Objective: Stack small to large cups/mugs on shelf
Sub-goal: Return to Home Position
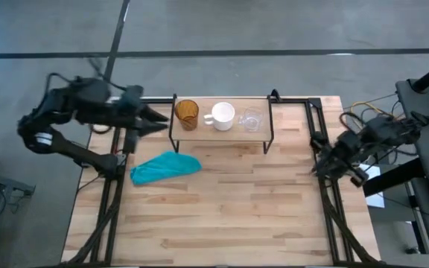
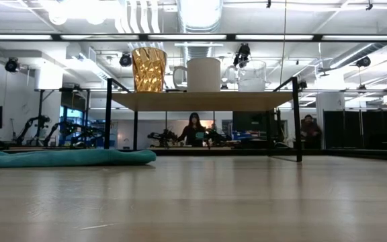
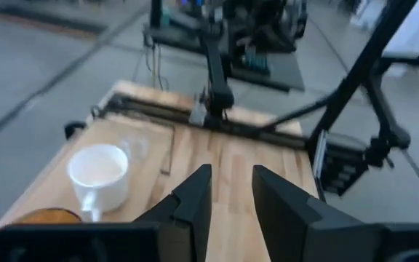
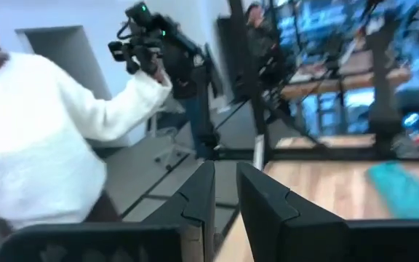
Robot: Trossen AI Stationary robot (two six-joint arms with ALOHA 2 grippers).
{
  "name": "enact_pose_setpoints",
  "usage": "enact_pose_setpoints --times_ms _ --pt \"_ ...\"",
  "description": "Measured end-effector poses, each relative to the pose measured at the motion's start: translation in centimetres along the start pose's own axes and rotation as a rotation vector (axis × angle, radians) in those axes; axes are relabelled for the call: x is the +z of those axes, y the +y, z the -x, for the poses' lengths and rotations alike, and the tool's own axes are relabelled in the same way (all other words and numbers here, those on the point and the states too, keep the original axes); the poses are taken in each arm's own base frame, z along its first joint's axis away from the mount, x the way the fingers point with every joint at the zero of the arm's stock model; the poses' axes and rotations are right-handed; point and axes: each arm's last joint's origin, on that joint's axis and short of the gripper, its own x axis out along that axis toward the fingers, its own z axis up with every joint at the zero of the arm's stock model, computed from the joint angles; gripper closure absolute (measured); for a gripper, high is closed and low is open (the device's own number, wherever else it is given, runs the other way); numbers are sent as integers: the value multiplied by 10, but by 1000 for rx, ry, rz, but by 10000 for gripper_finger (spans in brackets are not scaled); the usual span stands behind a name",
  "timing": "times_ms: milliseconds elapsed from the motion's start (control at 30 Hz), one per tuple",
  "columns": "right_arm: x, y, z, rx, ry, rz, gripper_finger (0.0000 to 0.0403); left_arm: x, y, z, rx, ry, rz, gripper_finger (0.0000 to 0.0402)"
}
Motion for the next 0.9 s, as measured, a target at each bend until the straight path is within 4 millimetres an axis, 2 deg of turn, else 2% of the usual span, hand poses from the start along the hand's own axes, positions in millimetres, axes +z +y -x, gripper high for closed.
enact_pose_setpoints --times_ms 100,233,333,667,900 --pt "0 1 16 -44 -41 48 349 -6 3 26 -11 -105 10 316" --pt "-2 2 31 -89 -66 55 349 -21 8 48 -37 -209 37 316" --pt "-7 2 41 -89 -68 55 349 -38 12 46 -36 -207 37 316" --pt "-38 -5 57 -139 -102 48 349 -104 29 69 -68 -367 49 316" --pt "-63 -11 69 -146 -156 52 349 -153 41 65 -71 -429 60 316"
